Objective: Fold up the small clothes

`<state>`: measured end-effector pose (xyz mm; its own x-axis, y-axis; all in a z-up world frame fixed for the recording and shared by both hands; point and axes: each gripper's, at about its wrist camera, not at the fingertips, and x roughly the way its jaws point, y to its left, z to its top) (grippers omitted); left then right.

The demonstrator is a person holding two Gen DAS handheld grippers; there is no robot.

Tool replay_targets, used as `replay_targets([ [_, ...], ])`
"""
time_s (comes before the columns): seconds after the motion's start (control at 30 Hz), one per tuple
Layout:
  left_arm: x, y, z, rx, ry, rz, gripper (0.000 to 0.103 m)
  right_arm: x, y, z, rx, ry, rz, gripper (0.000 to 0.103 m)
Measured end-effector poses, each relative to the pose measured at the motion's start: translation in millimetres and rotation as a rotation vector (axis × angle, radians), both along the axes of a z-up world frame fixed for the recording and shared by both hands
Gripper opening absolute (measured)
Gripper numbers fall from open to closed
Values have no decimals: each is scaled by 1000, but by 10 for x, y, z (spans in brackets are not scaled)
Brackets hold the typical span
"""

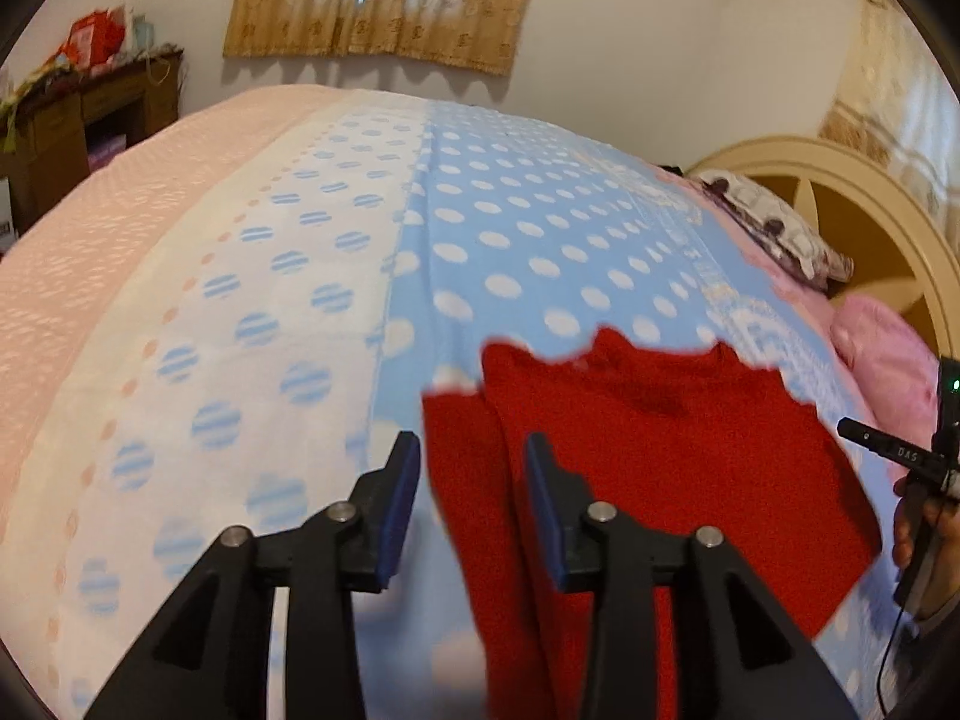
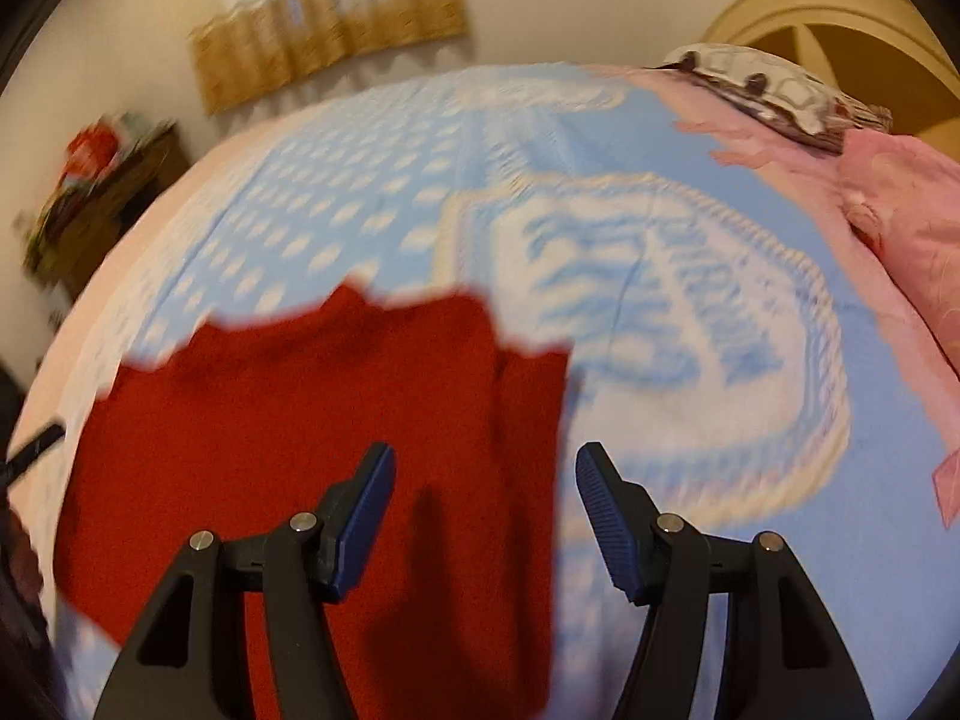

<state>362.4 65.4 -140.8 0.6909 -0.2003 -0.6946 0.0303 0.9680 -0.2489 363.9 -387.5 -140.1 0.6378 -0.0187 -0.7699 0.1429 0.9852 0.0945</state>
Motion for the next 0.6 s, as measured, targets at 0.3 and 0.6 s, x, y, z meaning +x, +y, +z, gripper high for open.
replay_targets([
  [0.3,-609,-252,-34,59,-42,-62,57,-617,40,-139,-93,42,-26,58],
  [0.6,-486,-191,-334,98,52,-9,67,-699,207,-240,-131,92,6,30],
])
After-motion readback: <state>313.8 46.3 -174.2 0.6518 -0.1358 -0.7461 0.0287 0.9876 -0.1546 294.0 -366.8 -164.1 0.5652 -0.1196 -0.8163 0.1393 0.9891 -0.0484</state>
